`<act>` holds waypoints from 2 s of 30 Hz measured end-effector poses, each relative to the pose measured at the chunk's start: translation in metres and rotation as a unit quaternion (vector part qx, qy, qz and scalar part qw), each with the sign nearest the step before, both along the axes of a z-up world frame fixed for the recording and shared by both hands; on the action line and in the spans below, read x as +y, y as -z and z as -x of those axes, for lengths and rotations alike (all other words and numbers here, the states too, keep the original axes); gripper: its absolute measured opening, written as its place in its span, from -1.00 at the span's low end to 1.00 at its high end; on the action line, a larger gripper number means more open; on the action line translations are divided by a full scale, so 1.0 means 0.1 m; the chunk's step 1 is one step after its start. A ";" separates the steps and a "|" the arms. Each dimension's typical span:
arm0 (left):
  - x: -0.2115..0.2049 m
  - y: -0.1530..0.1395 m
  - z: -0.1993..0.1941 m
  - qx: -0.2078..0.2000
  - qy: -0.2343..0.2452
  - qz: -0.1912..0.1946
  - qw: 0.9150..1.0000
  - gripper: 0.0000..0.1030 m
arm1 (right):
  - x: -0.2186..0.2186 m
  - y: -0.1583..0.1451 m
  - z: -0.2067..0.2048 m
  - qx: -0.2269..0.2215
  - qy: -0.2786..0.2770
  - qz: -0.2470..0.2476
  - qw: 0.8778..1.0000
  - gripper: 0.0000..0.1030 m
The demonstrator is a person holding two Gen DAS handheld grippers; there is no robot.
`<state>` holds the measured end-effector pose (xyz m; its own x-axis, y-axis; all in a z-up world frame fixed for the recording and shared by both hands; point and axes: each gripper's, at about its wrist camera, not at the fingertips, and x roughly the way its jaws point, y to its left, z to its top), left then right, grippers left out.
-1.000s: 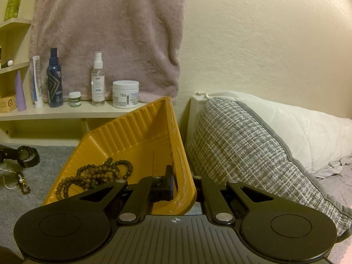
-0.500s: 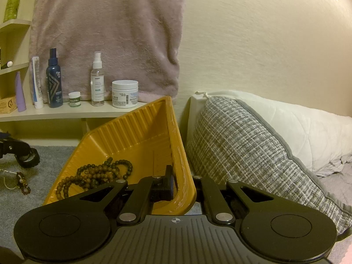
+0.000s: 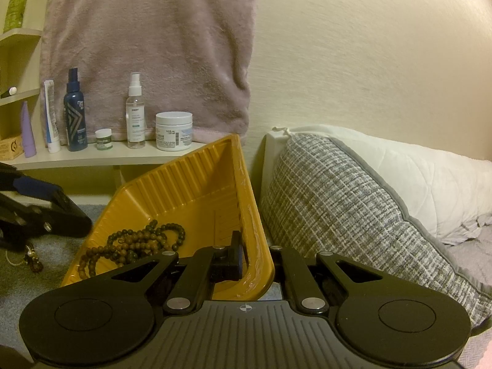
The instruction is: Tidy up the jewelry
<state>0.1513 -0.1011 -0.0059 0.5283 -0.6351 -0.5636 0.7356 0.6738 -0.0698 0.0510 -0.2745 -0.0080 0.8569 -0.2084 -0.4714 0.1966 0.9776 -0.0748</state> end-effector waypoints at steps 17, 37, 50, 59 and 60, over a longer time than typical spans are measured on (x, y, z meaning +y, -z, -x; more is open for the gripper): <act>-0.35 0.18 -0.01 0.030 0.046 -0.013 0.998 0.45 | -0.03 0.02 0.00 0.001 0.003 -0.007 1.000 -0.89; 0.17 0.09 -0.05 0.014 -0.043 -0.001 0.999 0.48 | -0.02 0.03 0.02 0.002 0.006 -0.010 1.000 -0.89; 1.45 0.19 -0.01 -0.006 -0.260 -0.033 0.965 0.48 | -0.02 0.03 0.02 0.003 0.006 -0.009 1.000 -0.89; 1.74 0.48 0.08 0.010 -0.302 -0.062 0.951 0.47 | -0.02 0.04 0.01 0.004 0.006 -0.006 1.000 -0.89; 1.75 0.52 0.10 0.010 -0.301 -0.067 0.951 0.46 | -0.02 0.04 0.01 0.004 0.007 -0.005 1.000 -0.89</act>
